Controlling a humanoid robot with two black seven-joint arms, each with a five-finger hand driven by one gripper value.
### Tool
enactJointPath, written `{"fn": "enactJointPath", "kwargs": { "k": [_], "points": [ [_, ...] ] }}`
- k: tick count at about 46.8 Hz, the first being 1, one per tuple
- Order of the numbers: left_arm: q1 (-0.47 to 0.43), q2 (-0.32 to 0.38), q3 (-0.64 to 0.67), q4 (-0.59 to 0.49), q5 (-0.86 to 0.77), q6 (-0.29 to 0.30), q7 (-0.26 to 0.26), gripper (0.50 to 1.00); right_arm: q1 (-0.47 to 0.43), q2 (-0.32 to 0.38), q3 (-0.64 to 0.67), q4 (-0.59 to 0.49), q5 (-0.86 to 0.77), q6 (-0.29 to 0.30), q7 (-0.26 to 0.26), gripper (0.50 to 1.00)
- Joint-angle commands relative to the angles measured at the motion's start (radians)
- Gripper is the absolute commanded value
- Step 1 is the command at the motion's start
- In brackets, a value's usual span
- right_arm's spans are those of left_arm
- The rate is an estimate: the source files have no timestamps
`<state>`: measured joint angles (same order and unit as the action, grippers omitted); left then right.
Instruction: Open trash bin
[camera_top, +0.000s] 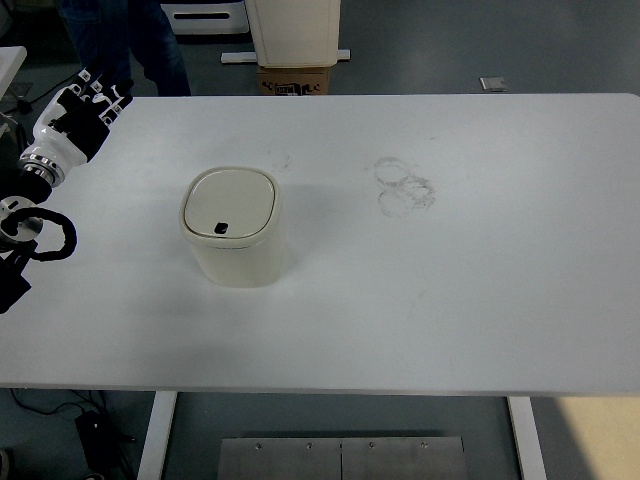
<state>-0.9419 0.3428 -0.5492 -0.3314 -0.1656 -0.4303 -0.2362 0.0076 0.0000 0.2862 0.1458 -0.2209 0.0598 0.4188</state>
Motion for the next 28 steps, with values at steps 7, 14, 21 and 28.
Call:
{"fn": "enactJointPath", "kwargs": {
  "k": [7, 14, 21, 28],
  "points": [
    [0.0, 0.001, 0.0, 0.0, 0.003, 0.001, 0.002, 1.0, 0.0, 0.0, -0.001, 0.0, 0.002, 0.0, 0.0, 0.991],
    [-0.001, 0.001, 0.0, 0.0, 0.001, 0.001, 0.003, 1.0, 0.0, 0.0, -0.001, 0.0, 0.0, 0.0, 0.0, 0.991],
    [0.0, -0.001, 0.003, -0.001, 0.001, -0.001, 0.008, 1.0, 0.0, 0.0, -0.001, 0.0, 0.002, 0.0, 0.0, 0.991],
    [-0.003, 0.008, 0.005, -0.052, 0.001, -0.001, 0.041, 1.0, 0.0, 0.0, 0.001, 0.0, 0.0, 0.0, 0.0, 0.991]
  ]
}}
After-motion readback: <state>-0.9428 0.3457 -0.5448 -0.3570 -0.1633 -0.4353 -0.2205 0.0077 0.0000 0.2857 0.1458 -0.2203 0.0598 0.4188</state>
